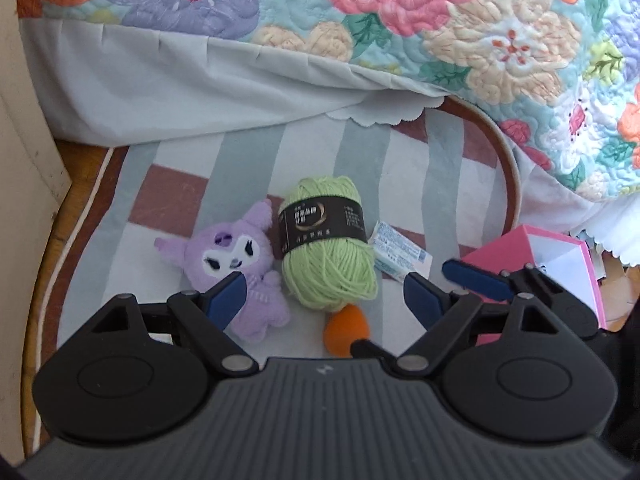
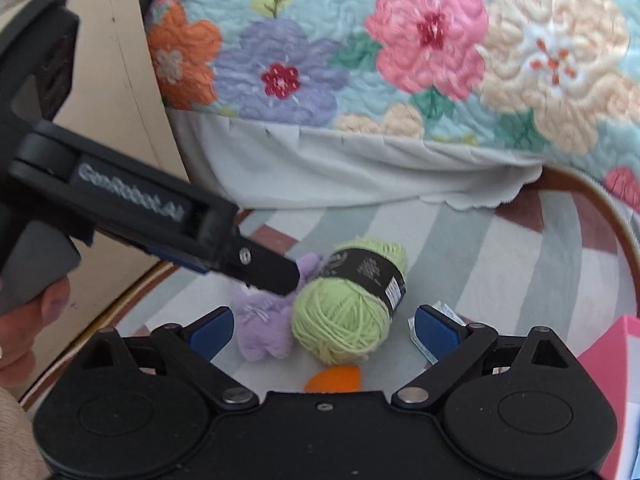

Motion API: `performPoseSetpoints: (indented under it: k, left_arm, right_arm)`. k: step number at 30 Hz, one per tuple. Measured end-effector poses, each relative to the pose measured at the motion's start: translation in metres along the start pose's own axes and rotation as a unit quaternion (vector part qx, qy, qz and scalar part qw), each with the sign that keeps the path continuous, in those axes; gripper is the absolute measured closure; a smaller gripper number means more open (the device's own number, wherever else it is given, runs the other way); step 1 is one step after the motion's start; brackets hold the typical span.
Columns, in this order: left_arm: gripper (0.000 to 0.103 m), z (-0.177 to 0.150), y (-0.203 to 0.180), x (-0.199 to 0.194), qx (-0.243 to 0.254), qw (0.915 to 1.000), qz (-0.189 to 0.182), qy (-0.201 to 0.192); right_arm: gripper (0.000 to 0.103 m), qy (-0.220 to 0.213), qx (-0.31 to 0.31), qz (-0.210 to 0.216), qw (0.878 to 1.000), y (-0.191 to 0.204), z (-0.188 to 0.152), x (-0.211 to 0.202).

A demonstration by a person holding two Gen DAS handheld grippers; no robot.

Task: Organize objects
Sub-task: 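Lower the right gripper around the green yarn ball and close it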

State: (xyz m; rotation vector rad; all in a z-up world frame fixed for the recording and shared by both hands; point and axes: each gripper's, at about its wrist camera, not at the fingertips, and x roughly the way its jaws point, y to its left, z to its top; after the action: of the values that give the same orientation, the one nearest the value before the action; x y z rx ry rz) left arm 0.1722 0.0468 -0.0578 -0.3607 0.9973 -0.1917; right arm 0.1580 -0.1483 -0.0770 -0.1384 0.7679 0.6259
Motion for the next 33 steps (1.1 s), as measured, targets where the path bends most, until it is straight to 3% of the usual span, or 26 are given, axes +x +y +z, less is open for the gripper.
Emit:
performPoseSetpoints:
  k: [4,14,22,33]
  left_arm:
    - [0.024,-0.001,-0.002,0.015,0.021,0.9998,0.004,-0.002]
    - [0.031,-0.002,0.003,0.043,0.001,0.9991,-0.039,-0.016]
    - [0.049,-0.002,0.022,0.064,-0.044,0.9963,-0.074,-0.012]
    - [0.05,-0.005,0.027,0.076,-0.06,0.9959,-0.063,-0.022]
  right_arm:
    - [0.01,0.012,0.025,0.005,1.0,-0.01,-0.009,0.012]
    - [0.01,-0.001,0.048,0.007,0.999,-0.023,-0.017,0.031]
    - [0.016,-0.002,0.061,0.011,0.998,-0.025,-0.011,0.05]
    - [0.03,0.006,0.092,0.023,0.995,-0.028,-0.012,0.068]
